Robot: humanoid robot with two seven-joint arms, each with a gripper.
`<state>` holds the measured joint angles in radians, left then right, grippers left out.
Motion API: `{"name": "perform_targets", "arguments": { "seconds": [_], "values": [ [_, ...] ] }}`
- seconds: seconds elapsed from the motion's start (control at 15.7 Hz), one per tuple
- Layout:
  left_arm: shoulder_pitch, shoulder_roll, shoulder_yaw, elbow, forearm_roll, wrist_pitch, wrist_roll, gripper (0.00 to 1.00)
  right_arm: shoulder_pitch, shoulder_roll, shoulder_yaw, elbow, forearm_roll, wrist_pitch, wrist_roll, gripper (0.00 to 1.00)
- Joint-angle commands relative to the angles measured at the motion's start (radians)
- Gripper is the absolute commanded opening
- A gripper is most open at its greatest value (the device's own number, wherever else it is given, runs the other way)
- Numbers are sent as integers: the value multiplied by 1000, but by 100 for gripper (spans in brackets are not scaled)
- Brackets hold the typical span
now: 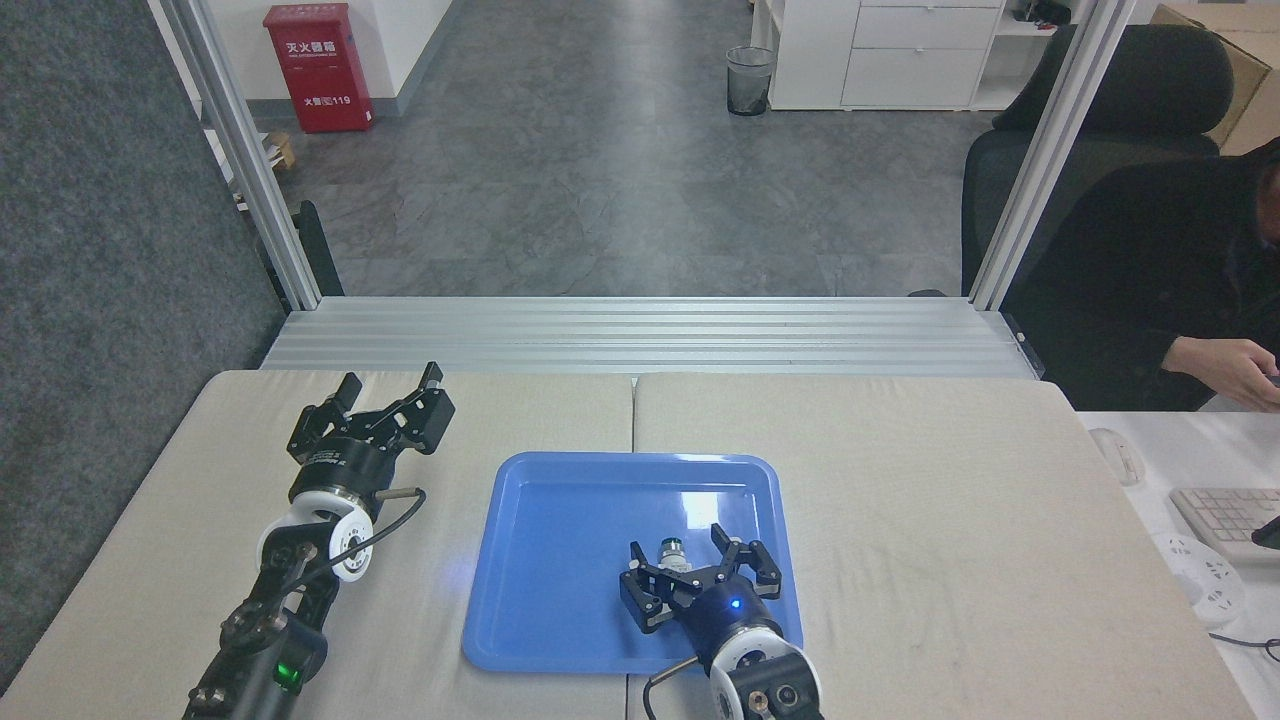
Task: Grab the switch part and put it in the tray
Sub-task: 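Release the switch part into the tray and lift the right gripper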
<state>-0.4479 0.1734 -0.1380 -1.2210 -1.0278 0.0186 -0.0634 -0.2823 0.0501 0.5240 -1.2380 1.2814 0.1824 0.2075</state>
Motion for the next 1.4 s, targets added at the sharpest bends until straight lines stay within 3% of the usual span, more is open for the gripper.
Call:
{"name": "perform_targets", "arguments": {
  "seconds": [0.0,0.32,0.57,0.89,1.34],
  "values": [
    [0,0,0,0,0,0,0,100,-141,7,-220,12,-91,-26,-135,99],
    [0,0,0,0,0,0,0,100,-144,-200,-497,-9,-96,-225,-211,99],
    [0,0,0,0,0,0,0,100,-95,-308,-584,23,-181,-255,-215,99],
    [0,0,0,0,0,0,0,100,-58,-348,-584,54,-183,-248,-214,99],
    [0,0,0,0,0,0,0,100,-64,-346,-578,40,-185,-251,-211,99]
  ]
}}
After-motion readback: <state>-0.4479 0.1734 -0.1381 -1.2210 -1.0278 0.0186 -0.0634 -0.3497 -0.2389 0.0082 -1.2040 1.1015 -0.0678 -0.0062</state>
